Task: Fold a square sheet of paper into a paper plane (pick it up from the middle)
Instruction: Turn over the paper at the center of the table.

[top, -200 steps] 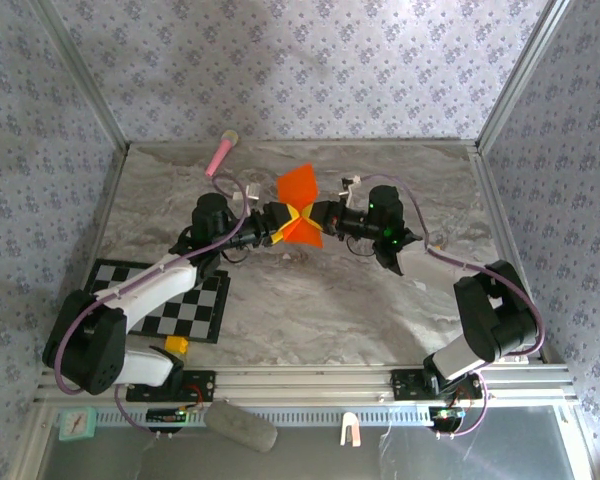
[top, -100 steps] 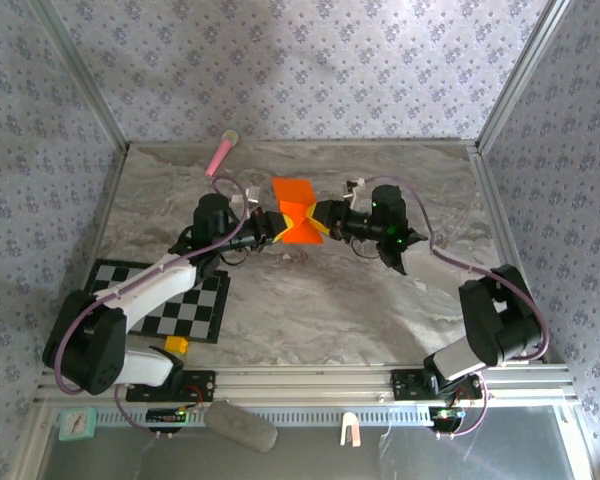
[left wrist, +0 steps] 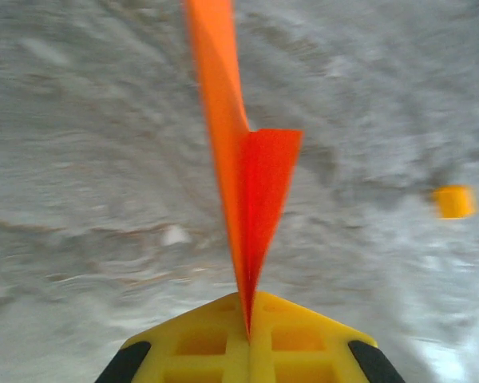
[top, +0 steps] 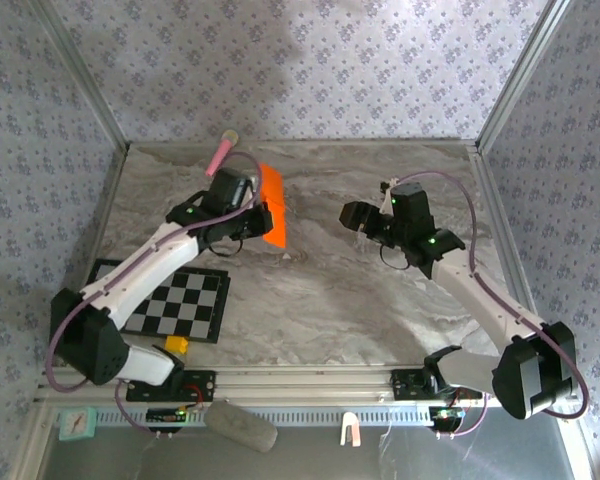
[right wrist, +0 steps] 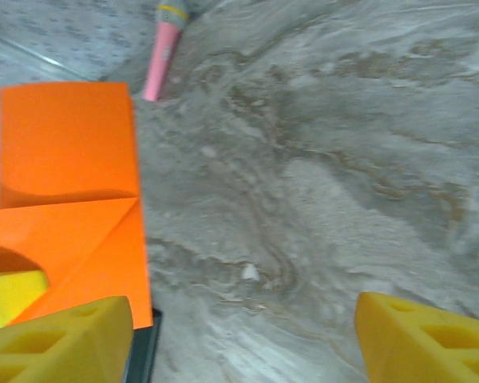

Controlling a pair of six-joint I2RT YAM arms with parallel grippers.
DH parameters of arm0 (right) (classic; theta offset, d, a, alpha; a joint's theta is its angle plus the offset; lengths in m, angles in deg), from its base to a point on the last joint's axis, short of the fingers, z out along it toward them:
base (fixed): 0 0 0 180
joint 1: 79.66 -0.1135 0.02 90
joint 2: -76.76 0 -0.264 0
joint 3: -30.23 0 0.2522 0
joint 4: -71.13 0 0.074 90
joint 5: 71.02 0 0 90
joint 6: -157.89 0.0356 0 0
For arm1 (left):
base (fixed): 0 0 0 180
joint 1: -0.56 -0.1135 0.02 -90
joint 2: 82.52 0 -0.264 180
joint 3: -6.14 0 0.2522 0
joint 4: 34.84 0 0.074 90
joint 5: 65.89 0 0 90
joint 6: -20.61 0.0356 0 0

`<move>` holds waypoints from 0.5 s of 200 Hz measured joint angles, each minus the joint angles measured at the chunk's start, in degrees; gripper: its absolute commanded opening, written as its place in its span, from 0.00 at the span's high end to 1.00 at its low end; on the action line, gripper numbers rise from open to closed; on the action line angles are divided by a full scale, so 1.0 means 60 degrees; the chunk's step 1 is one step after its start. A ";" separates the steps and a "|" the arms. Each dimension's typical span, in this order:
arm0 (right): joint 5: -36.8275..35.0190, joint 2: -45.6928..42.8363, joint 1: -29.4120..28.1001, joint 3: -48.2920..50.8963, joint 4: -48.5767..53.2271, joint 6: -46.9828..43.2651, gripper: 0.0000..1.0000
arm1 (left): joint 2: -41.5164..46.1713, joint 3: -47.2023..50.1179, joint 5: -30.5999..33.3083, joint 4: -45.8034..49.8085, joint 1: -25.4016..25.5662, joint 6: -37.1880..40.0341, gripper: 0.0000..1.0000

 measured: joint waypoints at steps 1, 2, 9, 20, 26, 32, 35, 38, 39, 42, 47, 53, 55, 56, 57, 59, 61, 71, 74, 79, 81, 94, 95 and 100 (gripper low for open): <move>-0.0044 -0.0004 0.0004 0.0000 0.0036 -0.0051 0.21 | -0.0025 -0.0036 0.0073 0.0062 0.0022 0.0022 0.94; -0.0069 -0.0004 0.0000 0.0000 0.0051 -0.0073 0.21 | -0.0076 -0.0109 0.0186 0.0186 0.0069 0.0066 0.94; -0.0280 -0.0015 0.0004 0.0000 0.0204 -0.0204 0.20 | -0.0331 -0.0404 0.0783 0.0652 0.0251 0.0255 0.93; -0.0576 -0.0033 0.0004 0.0000 0.0408 -0.0339 0.20 | -0.0801 -0.0852 0.1723 0.1366 0.0557 0.0470 0.93; -0.0718 -0.0044 0.0015 0.0000 0.0503 -0.0386 0.20 | -0.1049 -0.1045 0.2178 0.1705 0.0710 0.0550 0.93; -0.0878 -0.0066 0.0022 0.0000 0.0586 -0.0437 0.20 | -0.1286 -0.1206 0.2594 0.2000 0.0852 0.0623 0.93; -0.0973 -0.0080 0.0033 0.0000 0.0656 -0.0452 0.20 | -0.1388 -0.1268 0.2776 0.2120 0.0922 0.0630 0.93; -0.1053 -0.0098 0.0047 0.0000 0.0703 -0.0452 0.20 | -0.1494 -0.1330 0.2940 0.2248 0.0980 0.0645 0.93; -0.1075 -0.0106 0.0051 0.0000 0.0721 -0.0448 0.20 | -0.1545 -0.1355 0.3027 0.2306 0.1013 0.0656 0.93; -0.1151 -0.0120 0.0062 0.0000 0.0776 -0.0448 0.20 | -0.1617 -0.1399 0.3151 0.2397 0.1056 0.0656 0.93; -0.1290 -0.0160 0.0095 0.0000 0.0874 -0.0412 0.20 | -0.1792 -0.1497 0.3428 0.2601 0.1158 0.0659 0.93; -0.1410 -0.0208 0.0146 0.0015 0.0962 -0.0339 0.20 | -0.1982 -0.1606 0.3727 0.2816 0.1268 0.0659 0.93; -0.1435 -0.0226 0.0164 0.0022 0.0980 -0.0306 0.20 | -0.2051 -0.1643 0.3843 0.2885 0.1311 0.0659 0.93; -0.1450 -0.0233 0.0171 0.0022 0.0987 -0.0302 0.20 | -0.2091 -0.1672 0.3905 0.2936 0.1333 0.0656 0.93; -0.1475 -0.0244 0.0182 0.0025 0.1016 -0.0299 0.20 | -0.2109 -0.1683 0.3934 0.2958 0.1344 0.0656 0.93; -0.1504 -0.0262 0.0197 0.0033 0.1027 -0.0266 0.20 | -0.2182 -0.1716 0.4033 0.3013 0.1381 0.0656 0.93; -0.1545 -0.0284 0.0226 0.0044 0.1053 -0.0233 0.20 | -0.2244 -0.1749 0.4142 0.3078 0.1421 0.0656 0.93; -0.1698 -0.0415 0.0339 0.0127 0.1096 -0.0076 0.20 | -0.2586 -0.1982 0.4634 0.3410 0.1606 0.0645 0.93; -0.1752 -0.0477 0.0386 0.0175 0.1100 -0.0015 0.20 | -0.2699 -0.2055 0.4754 0.3504 0.1657 0.0637 0.93; -0.1818 -0.0561 0.0452 0.0248 0.1118 0.0069 0.20 | -0.2892 -0.2204 0.4958 0.3654 0.1752 0.0616 0.92; -0.1836 -0.0586 0.0470 0.0270 0.1118 0.0095 0.20 | -0.2976 -0.2269 0.5067 0.3708 0.1796 0.0616 0.92; -0.1949 -0.0827 0.0659 0.0484 0.1155 0.0313 0.20 | -0.3490 -0.2626 0.5544 0.3996 0.2047 0.0572 0.91; -0.1949 -0.0838 0.0667 0.0499 0.1155 0.0324 0.20 | -0.3548 -0.2674 0.5595 0.4033 0.2073 0.0554 0.91; -0.1978 -0.0929 0.0743 0.0586 0.1162 0.0397 0.20 | -0.3741 -0.2801 0.5712 0.4131 0.2153 0.0521 0.91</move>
